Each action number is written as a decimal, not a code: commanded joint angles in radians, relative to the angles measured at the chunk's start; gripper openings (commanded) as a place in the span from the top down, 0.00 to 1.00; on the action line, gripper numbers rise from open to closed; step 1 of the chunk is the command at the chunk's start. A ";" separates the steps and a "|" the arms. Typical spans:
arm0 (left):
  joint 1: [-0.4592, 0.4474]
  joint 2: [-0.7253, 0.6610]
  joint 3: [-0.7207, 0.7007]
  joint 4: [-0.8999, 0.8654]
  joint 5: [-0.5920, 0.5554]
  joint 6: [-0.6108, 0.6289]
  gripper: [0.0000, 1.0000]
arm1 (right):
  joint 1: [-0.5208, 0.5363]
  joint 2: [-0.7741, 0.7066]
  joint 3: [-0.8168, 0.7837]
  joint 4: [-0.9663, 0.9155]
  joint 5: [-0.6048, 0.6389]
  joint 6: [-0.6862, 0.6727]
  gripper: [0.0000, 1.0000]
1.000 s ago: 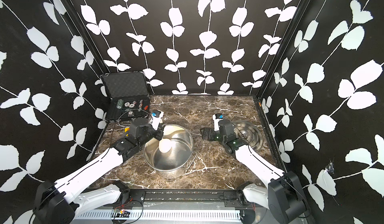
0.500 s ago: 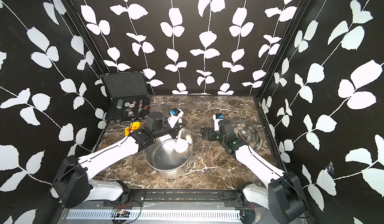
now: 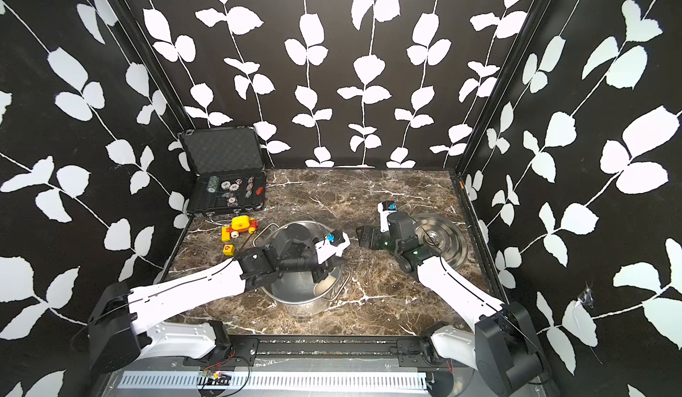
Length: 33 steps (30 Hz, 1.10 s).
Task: Stir the soup with a spoon
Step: Stir the soup in the pan with a stick.
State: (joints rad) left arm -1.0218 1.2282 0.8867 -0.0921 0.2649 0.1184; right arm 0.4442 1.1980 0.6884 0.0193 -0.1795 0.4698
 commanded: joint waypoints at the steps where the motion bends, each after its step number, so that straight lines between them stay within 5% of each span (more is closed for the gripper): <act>1: -0.007 -0.071 -0.064 -0.090 -0.037 -0.028 1.00 | -0.003 0.002 -0.001 0.045 -0.010 0.009 0.01; 14: 0.001 -0.386 -0.194 -0.277 -0.323 -0.107 1.00 | -0.003 0.000 -0.006 0.044 -0.012 0.015 0.01; 21: 0.107 -0.515 -0.239 -0.290 -0.469 -0.180 1.00 | -0.003 0.012 -0.005 0.059 -0.018 0.026 0.01; 33: 0.246 -0.372 -0.179 -0.067 -0.612 -0.144 1.00 | -0.003 0.009 -0.003 0.052 -0.012 0.023 0.01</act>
State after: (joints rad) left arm -0.8017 0.8375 0.6712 -0.2317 -0.2882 -0.0418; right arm 0.4442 1.2182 0.6884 0.0479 -0.1955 0.4942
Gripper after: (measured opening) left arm 0.094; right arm 0.990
